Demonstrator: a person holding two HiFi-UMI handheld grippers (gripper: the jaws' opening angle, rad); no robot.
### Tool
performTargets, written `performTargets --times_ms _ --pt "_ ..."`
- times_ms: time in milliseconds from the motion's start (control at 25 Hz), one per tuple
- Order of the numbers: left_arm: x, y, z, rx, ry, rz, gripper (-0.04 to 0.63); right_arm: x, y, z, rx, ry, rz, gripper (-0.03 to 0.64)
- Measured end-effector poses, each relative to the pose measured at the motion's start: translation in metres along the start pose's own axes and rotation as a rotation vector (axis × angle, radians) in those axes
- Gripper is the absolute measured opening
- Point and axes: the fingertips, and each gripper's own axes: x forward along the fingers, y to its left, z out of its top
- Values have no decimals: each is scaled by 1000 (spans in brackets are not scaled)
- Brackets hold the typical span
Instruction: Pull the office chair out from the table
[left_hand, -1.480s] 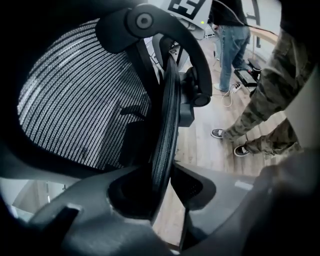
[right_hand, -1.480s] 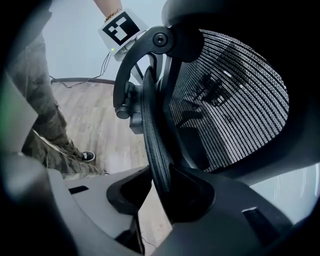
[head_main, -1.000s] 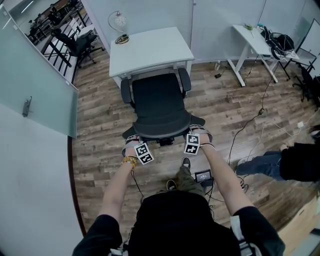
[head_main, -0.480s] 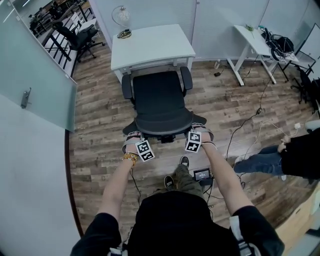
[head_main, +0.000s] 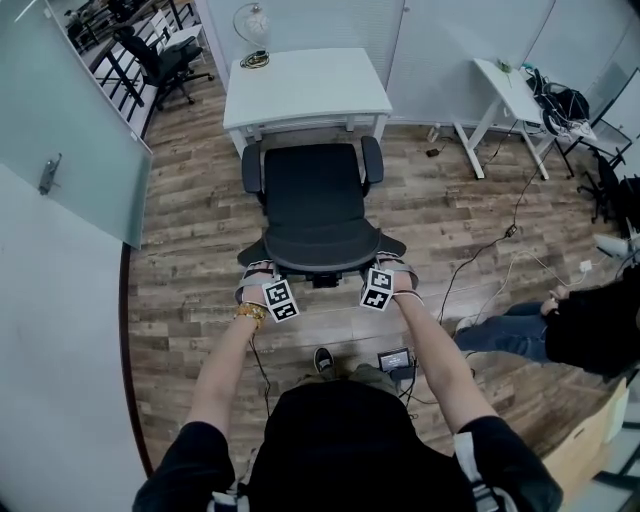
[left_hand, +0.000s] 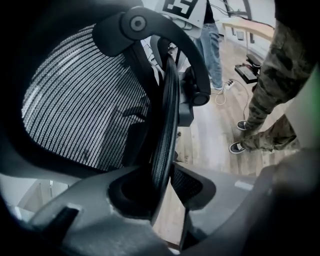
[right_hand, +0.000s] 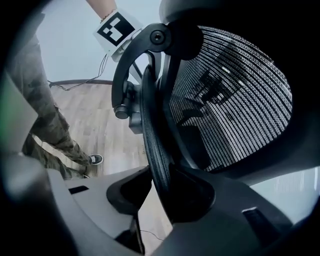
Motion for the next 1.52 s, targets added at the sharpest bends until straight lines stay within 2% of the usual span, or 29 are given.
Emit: performTargets --times_ms 1520 --pt "-60 -91 27 -45 58 16 135 -56 82 -31 -35 -30 5 105"
